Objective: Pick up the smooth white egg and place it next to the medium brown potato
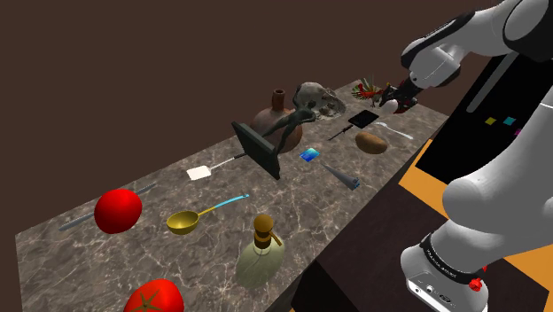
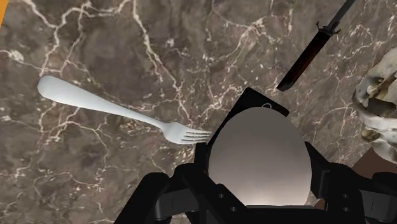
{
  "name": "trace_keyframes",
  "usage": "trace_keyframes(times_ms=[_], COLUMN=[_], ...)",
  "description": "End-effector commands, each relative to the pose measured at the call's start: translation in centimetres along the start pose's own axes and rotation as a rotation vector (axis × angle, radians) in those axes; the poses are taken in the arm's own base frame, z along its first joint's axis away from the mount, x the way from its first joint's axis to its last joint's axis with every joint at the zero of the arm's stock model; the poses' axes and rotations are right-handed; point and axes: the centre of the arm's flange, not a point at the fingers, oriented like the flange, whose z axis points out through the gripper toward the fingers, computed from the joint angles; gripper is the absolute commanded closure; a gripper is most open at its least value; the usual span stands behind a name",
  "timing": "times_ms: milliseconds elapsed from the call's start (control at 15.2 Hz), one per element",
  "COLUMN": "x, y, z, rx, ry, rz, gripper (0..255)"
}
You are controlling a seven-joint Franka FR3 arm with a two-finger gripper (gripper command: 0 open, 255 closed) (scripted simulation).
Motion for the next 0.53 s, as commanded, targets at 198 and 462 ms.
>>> trace_keyframes(times_ms=[198, 462], x=[-0.6, -1.0], y=[0.9, 1.5], z=[2.4, 4.4], rx=[0.0, 0.0], ry=[0.001, 0.001], rz=[0.0, 0.0], gripper=[255, 255])
